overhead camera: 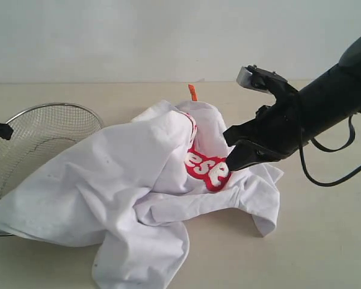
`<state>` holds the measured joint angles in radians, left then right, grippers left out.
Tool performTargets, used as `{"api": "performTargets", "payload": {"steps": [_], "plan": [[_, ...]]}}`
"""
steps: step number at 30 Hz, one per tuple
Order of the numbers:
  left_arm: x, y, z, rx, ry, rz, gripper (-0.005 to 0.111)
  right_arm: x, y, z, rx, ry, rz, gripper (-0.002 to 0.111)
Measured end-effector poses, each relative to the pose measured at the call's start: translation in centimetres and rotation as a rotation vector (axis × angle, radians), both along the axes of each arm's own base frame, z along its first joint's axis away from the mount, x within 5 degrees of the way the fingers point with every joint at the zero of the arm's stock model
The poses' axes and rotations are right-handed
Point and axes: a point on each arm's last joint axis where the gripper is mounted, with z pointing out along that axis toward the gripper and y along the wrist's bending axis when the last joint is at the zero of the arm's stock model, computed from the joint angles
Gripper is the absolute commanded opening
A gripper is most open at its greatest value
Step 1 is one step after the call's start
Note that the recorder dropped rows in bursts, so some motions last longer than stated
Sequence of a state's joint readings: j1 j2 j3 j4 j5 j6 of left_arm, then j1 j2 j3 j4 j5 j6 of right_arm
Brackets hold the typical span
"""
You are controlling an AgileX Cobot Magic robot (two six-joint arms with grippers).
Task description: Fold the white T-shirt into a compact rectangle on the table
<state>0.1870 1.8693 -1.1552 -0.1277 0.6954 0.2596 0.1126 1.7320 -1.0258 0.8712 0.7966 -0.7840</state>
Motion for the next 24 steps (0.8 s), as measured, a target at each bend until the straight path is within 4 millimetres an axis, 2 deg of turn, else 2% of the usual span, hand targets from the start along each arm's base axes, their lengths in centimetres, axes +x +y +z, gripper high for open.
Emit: {"api": "performTargets", "payload": {"steps": [2, 7, 9, 12, 17, 21, 24], "plan": [[-0.1, 0.0, 0.2, 0.001, -0.003, 0.001, 0.011, 0.1, -0.1, -0.1, -0.016, 0.001, -0.016, 0.0], [-0.3, -0.1, 2.0, 0.004, -0.048, -0.003, 0.043, 0.2, -0.6, -0.3, -0.063, 0.008, -0.044, 0.0], [-0.5, -0.2, 2.8, -0.009, -0.075, 0.006, 0.05, 0.2, -0.6, -0.3, -0.065, 0.008, -0.048, 0.0], [-0.6, -0.5, 3.8, -0.038, -0.11, 0.01, 0.05, 0.2, -0.6, -0.5, -0.067, 0.018, -0.049, 0.0], [-0.9, -0.9, 4.1, -0.081, -0.09, 0.009, 0.045, 0.3, -0.6, -1.3, -0.07, 0.047, -0.044, 0.0], [-1.1, -1.5, 4.9, -0.139, -0.108, 0.022, 0.026, 0.4, -0.6, -2.0, -0.075, 0.069, -0.041, 0.0], [-1.5, -2.2, 6.5, -0.205, -0.155, 0.012, 0.012, 0.4, -0.6, -2.9, -0.08, 0.097, -0.048, 0.0]]}}
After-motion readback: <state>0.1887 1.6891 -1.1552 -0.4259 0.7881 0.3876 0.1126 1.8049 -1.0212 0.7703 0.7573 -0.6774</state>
